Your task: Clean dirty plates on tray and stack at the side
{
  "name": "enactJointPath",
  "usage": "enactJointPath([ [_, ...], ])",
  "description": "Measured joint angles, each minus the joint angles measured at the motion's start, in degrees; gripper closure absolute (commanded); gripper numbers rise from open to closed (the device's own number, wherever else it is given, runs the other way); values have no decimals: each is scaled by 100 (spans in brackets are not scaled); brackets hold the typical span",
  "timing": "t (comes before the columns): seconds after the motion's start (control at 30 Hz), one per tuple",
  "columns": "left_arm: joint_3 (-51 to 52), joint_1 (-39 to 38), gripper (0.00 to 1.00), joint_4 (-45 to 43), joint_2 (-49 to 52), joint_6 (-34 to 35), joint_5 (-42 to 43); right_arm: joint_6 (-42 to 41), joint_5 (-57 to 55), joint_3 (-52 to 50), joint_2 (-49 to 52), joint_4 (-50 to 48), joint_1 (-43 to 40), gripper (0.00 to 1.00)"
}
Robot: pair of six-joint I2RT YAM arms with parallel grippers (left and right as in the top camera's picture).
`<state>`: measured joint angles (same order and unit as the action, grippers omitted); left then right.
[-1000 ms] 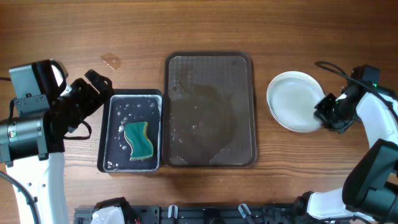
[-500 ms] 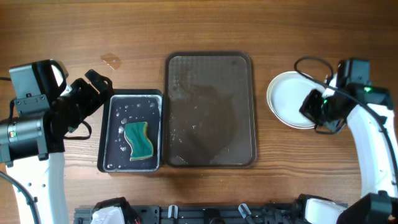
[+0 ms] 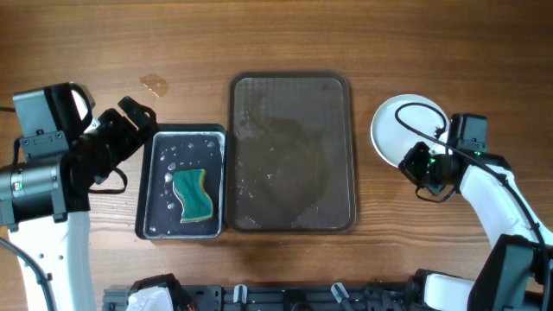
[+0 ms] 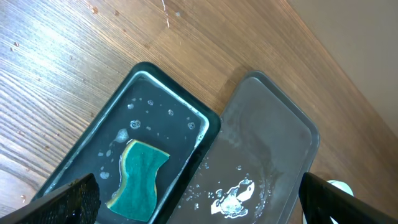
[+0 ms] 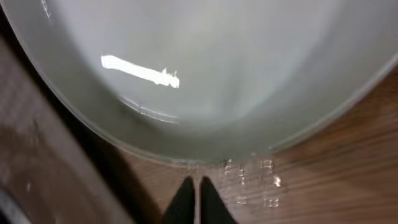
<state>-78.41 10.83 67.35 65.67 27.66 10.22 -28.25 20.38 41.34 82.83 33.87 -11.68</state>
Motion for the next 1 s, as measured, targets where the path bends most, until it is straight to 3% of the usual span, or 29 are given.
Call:
enactJointPath([
  [0.17, 0, 0, 0, -2, 0, 0, 0, 605, 273, 614, -957, 1233, 63, 67],
  [0.23, 0, 0, 0, 0, 0, 0, 0, 1023, 365, 1209, -1668, 1759, 439, 56],
  [0.27, 0, 0, 0, 0, 0, 0, 0, 1296, 455, 1414, -1958, 1871, 704, 37],
  [0.3, 2, 0, 0, 0, 0, 0, 0, 1401, 485, 1600, -2302, 1910, 1032, 0],
  [0.43, 0, 0, 0, 2, 0, 0, 2, 1296, 634, 1663, -3375, 1950, 2083, 0],
  [0.6, 0, 0, 0, 0, 0, 0, 2, 238, 501, 1711, -4111, 1919, 2232, 0],
  [0.87, 0, 0, 0, -2, 0, 0, 17, 2144, -474, 1600, -5228, 837, 2232, 0],
  [1.0, 2, 0, 0, 4, 0, 0, 20, 2686, -1340, 474, -6098, 341, 2194, 0],
])
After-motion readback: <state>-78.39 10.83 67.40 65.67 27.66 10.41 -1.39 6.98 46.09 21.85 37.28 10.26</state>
